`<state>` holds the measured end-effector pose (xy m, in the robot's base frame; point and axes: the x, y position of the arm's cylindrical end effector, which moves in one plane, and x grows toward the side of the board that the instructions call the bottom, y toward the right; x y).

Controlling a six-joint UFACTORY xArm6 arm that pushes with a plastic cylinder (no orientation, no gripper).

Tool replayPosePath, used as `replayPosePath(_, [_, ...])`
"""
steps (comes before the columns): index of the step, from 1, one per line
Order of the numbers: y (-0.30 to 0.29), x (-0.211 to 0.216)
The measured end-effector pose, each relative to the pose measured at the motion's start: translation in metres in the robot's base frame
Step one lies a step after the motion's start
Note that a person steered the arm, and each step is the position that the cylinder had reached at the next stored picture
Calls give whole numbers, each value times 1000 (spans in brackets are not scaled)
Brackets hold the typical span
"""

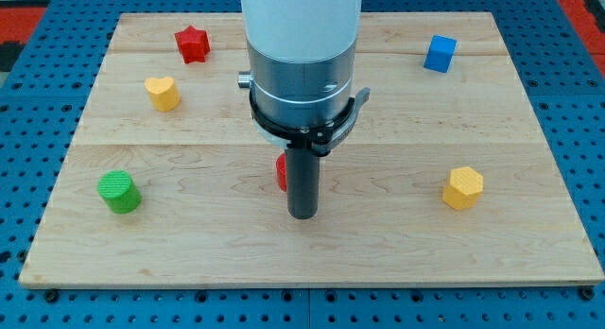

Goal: Move yellow hexagon a bit right and slightly down

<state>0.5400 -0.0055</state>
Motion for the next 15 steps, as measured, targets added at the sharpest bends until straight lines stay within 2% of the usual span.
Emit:
replayPosePath(4, [10,-2])
replayPosePath(6, [65,-27])
replayPosePath(8, [69,-31])
replayPosePath(9, [101,-17])
replayPosePath(11, [183,-42])
replayPosePath(13, [180,-42])
replayPosePath(15, [230,-69])
